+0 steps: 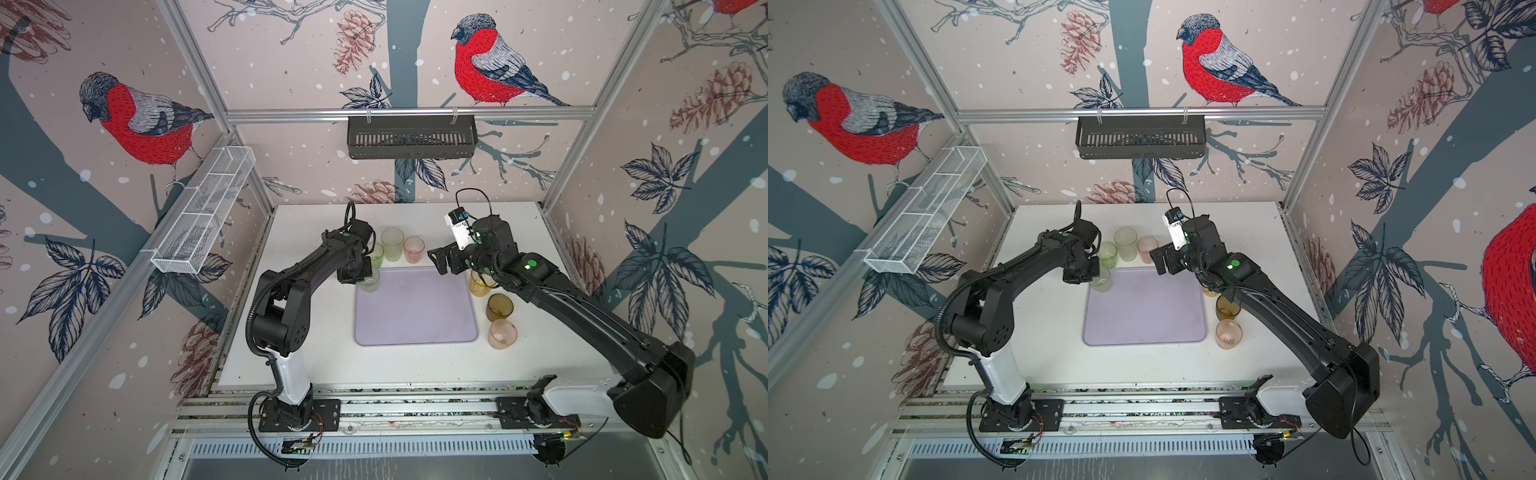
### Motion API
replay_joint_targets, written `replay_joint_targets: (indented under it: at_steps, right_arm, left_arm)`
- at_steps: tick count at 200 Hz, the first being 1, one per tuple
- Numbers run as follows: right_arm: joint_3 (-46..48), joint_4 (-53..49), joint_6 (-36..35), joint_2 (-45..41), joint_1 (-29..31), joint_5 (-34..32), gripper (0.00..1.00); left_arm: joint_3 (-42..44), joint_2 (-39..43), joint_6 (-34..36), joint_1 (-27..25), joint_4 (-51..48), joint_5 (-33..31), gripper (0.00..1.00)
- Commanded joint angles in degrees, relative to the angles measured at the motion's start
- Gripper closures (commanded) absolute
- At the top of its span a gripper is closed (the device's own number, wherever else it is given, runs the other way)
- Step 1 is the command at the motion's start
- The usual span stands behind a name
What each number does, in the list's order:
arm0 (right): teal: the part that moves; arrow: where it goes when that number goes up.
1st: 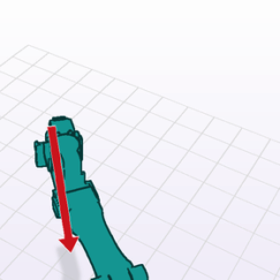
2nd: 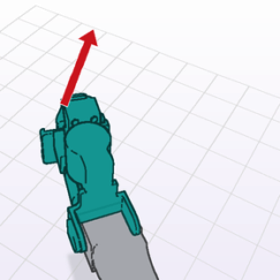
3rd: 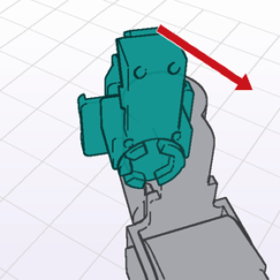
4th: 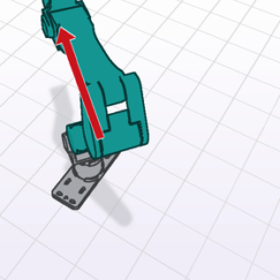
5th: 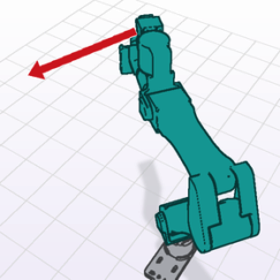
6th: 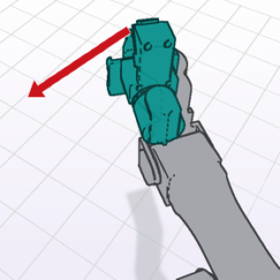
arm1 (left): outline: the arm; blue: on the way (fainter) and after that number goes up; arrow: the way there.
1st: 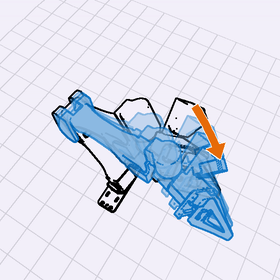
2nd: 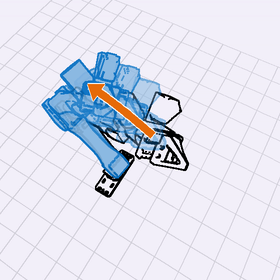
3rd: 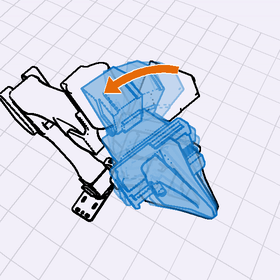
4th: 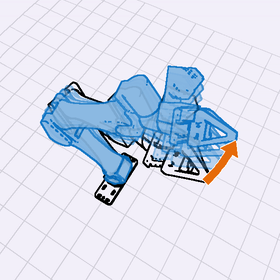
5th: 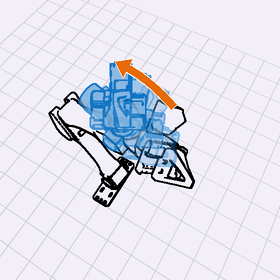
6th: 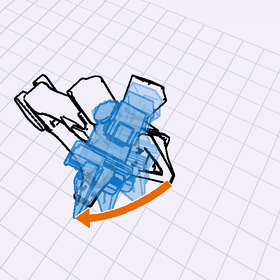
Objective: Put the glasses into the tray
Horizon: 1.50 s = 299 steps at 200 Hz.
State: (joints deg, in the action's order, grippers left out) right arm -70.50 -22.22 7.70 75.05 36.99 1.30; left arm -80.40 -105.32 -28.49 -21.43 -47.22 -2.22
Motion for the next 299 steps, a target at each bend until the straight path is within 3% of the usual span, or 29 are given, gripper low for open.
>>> replay_joint_targets:
  at_steps: [1, 161, 224, 299]
  right_arm:
    - [-0.5, 1.3, 0.1, -0.2, 0.0, 0.0, 0.00]
    - [-2.4, 1.7, 0.4, -0.9, -1.5, 0.5, 0.00]
    - [-2.2, 1.9, 0.8, -1.3, -2.2, 0.6, 0.00]
    - [-1.2, 2.0, 1.2, -1.8, -2.6, 0.3, 0.00]
  left_arm:
    - [-0.4, 0.0, 0.6, -0.1, -1.4, -1.5, 0.98]
    - [-0.4, -1.2, 0.7, -0.1, -1.6, -1.9, 0.93]
    - [-0.9, -0.9, 0.3, -0.1, -1.5, -2.5, 0.79]
    - [-2.9, 0.0, 0.3, -0.1, -2.3, -1.7, 0.69]
